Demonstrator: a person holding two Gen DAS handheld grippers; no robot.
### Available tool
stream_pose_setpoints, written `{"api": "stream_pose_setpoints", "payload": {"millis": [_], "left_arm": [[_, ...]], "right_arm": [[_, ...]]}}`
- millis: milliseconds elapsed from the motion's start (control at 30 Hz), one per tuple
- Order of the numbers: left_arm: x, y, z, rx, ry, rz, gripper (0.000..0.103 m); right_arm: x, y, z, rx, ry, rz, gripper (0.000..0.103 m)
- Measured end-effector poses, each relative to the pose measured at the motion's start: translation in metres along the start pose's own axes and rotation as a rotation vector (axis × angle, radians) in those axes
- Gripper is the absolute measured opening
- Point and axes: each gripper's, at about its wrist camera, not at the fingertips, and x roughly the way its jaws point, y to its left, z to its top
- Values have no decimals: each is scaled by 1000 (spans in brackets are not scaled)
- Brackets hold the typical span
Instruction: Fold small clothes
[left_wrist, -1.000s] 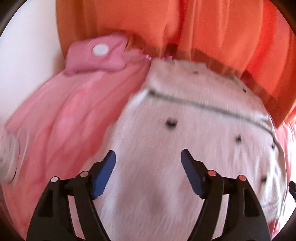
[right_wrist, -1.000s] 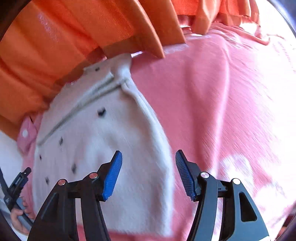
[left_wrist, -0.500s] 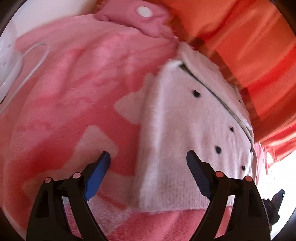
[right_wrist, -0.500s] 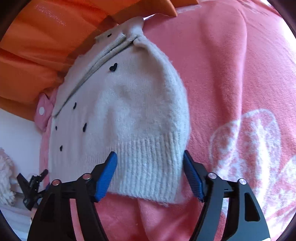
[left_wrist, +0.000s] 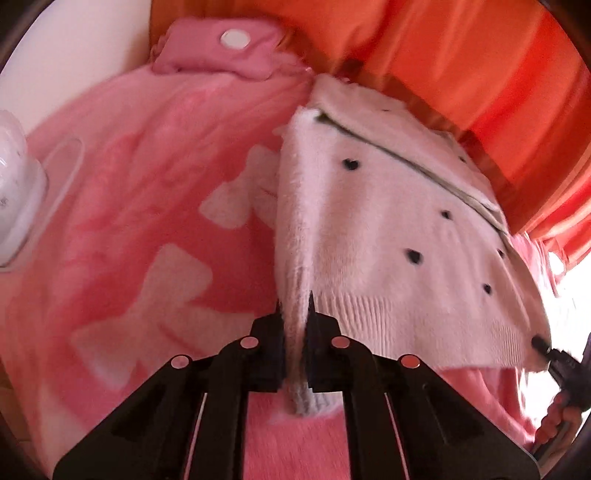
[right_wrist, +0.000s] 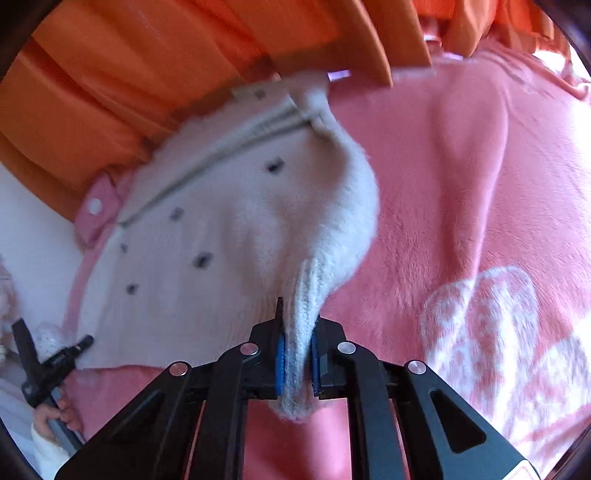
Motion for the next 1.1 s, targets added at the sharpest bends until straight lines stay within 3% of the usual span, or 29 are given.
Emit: {"api": "stream_pose_setpoints", "payload": {"millis": [167,367,567,700,767,800,900,967,1000,1100], "left_arm": [[-51,-13,-24,124,-17,-11,6],[-97,2,-77,170,21,-63,6],[-154,17,-131,150,73,-120,6],[-197,19,-134,86,29,-174,6],[-219,9,-111,98,-52,-215,6],[-221,3,-99,117,-81,-227,6],[-203,-30,-33,237,-210,-236,6],[-174,-46,5,249,-250,-222,6],[-154,-52,25,246,-255,-215,6],[-79,-67,79,201,-256,-158,6]], "right_arm": [[-51,-2,-20,-61,-49,-56,8],[-100,-22,-71,-98,14,-76,8],[-157,-25,-132,-122,39,-52,8],[-199,-21,-147,-110,37,-18,8],[-215,-17,-130,-100,-19,26,8],[-223,-13,-107,-111,-89,46,8],[-212,-10,-45,-112,-215,101,8],[-184,-12,-1,-96,-261,94,8],[-150,-17,31,-54,-266,92,8],[-68,-26,80,42,-235,68,8]]}}
